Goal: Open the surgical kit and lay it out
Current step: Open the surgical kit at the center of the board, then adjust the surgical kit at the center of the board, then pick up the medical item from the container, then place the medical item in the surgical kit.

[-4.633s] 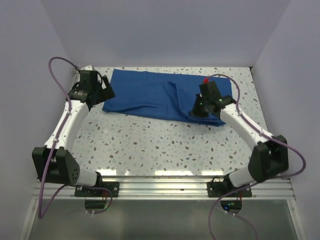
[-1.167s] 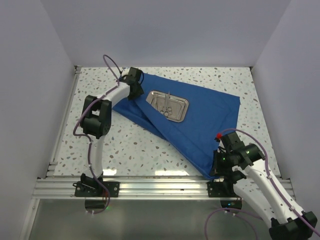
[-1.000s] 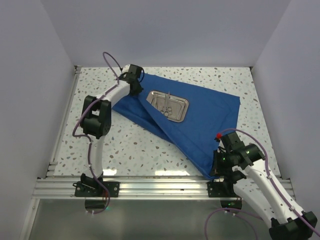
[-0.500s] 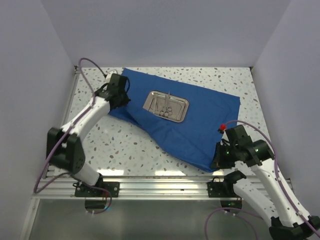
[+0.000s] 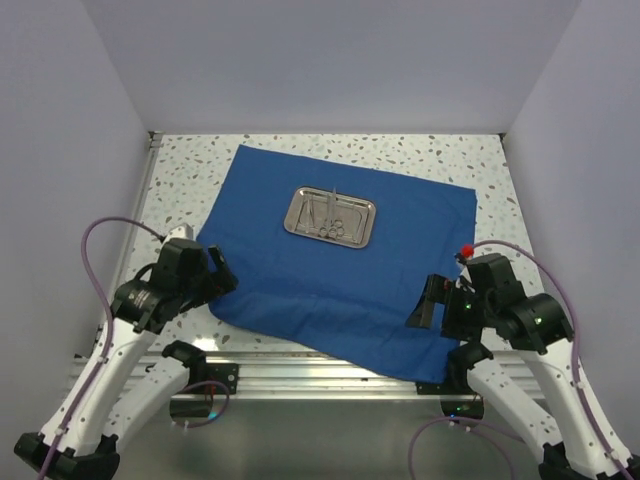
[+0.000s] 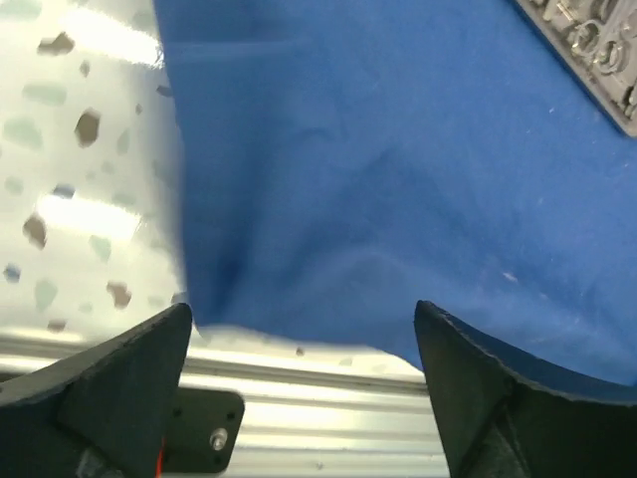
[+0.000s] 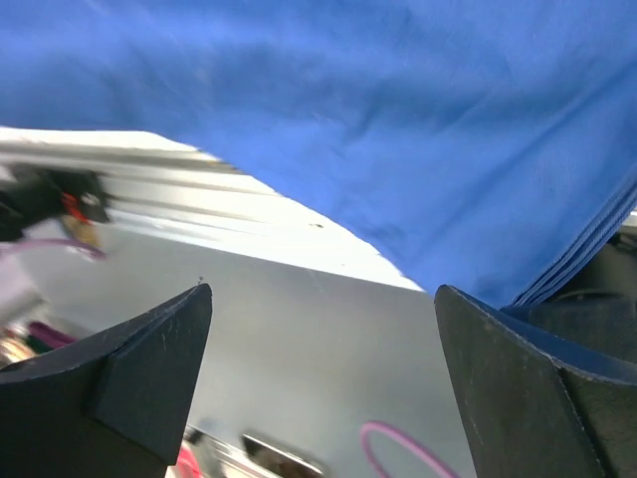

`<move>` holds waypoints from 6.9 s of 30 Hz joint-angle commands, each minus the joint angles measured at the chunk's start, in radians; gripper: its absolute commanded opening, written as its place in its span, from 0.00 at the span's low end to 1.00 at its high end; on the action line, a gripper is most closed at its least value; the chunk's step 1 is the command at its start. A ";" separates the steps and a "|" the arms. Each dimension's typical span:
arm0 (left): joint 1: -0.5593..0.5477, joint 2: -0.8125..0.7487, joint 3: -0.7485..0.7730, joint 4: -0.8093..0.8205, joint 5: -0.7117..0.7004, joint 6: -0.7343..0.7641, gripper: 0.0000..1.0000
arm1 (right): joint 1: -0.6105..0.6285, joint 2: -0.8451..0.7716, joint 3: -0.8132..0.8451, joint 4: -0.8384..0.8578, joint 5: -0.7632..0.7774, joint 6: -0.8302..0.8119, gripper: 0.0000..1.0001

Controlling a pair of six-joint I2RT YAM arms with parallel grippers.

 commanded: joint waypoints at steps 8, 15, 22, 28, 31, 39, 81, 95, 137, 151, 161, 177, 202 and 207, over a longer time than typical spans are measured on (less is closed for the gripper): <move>-0.004 -0.018 0.236 -0.246 -0.144 -0.061 1.00 | 0.004 0.158 0.253 -0.110 0.172 0.125 0.98; 0.018 0.292 0.263 0.079 -0.224 0.189 1.00 | -0.031 0.486 0.308 0.120 0.232 0.066 0.98; 0.373 0.670 0.326 0.458 0.062 0.379 1.00 | -0.363 0.775 0.366 0.274 0.288 0.018 0.98; 0.467 0.988 0.469 0.527 0.109 0.419 0.97 | -0.455 0.970 0.467 0.317 0.549 -0.002 0.98; 0.487 1.099 0.518 0.559 0.144 0.418 0.96 | -0.504 1.051 0.490 0.332 0.609 -0.002 0.98; 0.498 1.325 0.639 0.533 0.222 0.409 0.88 | -0.552 1.221 0.538 0.396 0.617 -0.034 0.94; 0.690 1.441 0.942 0.418 0.180 0.367 0.00 | -0.524 1.897 1.287 0.386 0.292 -0.002 0.00; 0.619 1.271 0.904 0.476 0.162 0.324 1.00 | -0.541 1.626 1.060 0.488 0.284 -0.140 0.78; 0.090 1.651 1.331 0.314 0.124 0.438 0.26 | -0.361 1.076 0.434 0.531 0.211 -0.162 0.77; 0.048 1.682 1.372 0.260 -0.049 0.453 0.25 | -0.361 1.085 0.412 0.539 0.197 -0.168 0.77; 0.048 1.705 1.353 0.263 -0.051 0.467 0.27 | -0.363 1.096 0.409 0.538 0.197 -0.169 0.77; 0.050 1.782 1.331 0.262 -0.034 0.478 0.27 | -0.361 1.116 0.415 0.528 0.200 -0.175 0.76; 0.067 1.436 1.259 0.314 -0.025 0.488 0.00 | -0.331 0.993 0.497 0.392 0.283 -0.134 0.74; 0.065 1.187 0.887 0.386 -0.017 0.452 0.00 | -0.323 0.900 0.451 0.383 0.255 -0.108 0.74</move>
